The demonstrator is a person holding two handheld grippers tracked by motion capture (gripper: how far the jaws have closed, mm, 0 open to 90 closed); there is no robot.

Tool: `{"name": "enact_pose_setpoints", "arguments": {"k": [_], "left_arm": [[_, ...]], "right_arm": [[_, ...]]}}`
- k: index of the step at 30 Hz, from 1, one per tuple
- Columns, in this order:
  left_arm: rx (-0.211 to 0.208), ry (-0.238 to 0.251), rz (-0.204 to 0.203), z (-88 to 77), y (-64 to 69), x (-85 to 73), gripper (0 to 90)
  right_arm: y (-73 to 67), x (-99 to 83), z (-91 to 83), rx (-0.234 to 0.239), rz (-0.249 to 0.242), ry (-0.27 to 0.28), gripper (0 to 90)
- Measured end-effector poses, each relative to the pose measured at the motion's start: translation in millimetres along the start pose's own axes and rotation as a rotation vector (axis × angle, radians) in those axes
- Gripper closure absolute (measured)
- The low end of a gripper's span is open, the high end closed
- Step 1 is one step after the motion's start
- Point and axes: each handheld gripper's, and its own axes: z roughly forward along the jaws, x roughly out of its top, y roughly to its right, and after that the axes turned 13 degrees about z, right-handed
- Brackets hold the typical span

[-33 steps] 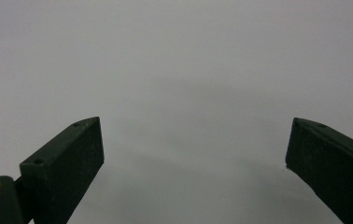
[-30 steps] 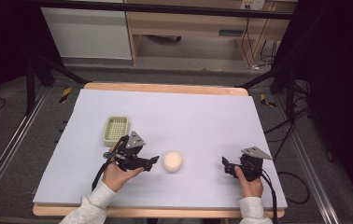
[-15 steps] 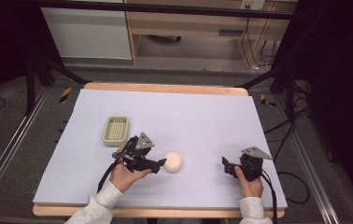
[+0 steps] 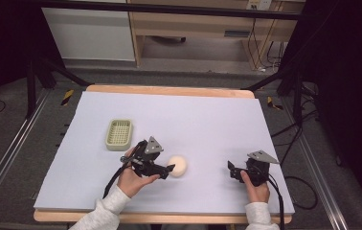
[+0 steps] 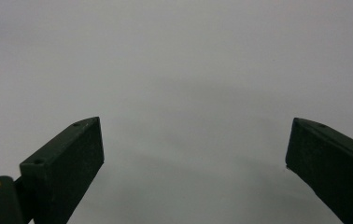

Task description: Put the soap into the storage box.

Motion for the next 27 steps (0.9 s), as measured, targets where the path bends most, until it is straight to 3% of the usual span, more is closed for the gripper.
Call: {"name": "enact_pose_setpoints", "arguments": {"k": [27], "left_arm": [[-0.032,-0.045,0.026,22.6,11.8,11.6,14.2]], "right_arm": [[0.2,0.1,0.0,0.002,-0.001,-0.001,4.6]]}}
